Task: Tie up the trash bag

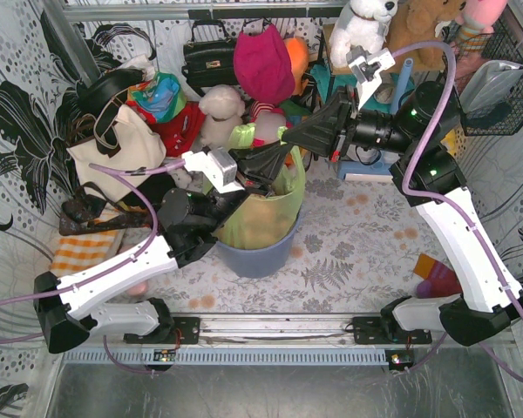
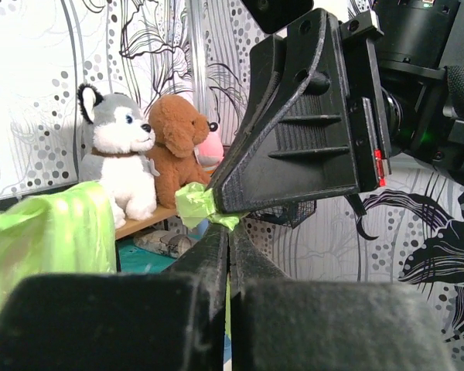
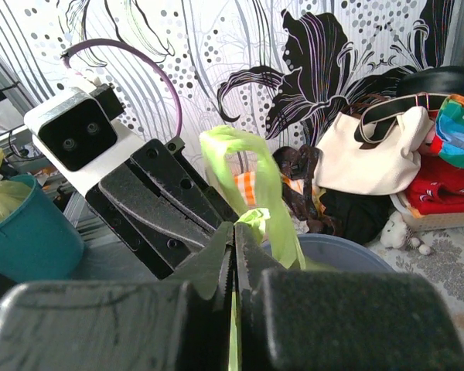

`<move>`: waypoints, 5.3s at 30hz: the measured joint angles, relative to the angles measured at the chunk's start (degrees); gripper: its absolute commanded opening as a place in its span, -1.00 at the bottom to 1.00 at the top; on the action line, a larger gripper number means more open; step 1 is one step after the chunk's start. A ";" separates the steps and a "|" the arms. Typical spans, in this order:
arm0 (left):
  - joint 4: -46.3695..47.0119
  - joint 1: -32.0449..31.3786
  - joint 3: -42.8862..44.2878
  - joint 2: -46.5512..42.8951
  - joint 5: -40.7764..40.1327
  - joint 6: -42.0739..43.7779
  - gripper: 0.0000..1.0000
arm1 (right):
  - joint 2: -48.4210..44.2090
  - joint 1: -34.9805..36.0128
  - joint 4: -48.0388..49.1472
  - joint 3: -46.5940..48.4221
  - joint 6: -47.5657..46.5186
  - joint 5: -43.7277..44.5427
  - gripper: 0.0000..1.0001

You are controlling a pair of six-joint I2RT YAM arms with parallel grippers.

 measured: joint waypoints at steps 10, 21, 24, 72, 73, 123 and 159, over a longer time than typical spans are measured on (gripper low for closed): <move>-2.10 -0.15 0.09 -0.24 2.80 0.11 -1.00 | 0.00 0.00 -1.25 1.70 -0.35 1.73 -0.38; -3.21 -0.15 -2.80 -5.68 10.08 0.00 -1.00 | 3.48 0.22 -0.68 8.02 -0.02 0.98 0.12; -3.28 -0.13 -3.13 -6.56 11.04 -0.13 -1.00 | 6.99 1.27 -0.52 11.72 0.17 -1.09 0.24; -6.84 -0.15 -3.80 -11.96 10.29 3.32 -1.00 | 4.35 9.77 -3.65 5.22 -7.52 16.96 -1.00; -6.99 -0.15 -3.98 -12.46 9.97 3.50 -1.00 | 2.95 9.77 -3.65 3.41 -7.30 18.23 -1.00; -11.10 -0.15 -5.03 -12.50 2.34 5.22 -1.00 | -14.05 13.68 10.10 -25.83 0.24 8.85 -1.00; -12.39 -0.15 -5.03 -12.22 2.05 5.22 -1.00 | -8.07 37.27 1.77 -27.12 1.95 71.56 -1.00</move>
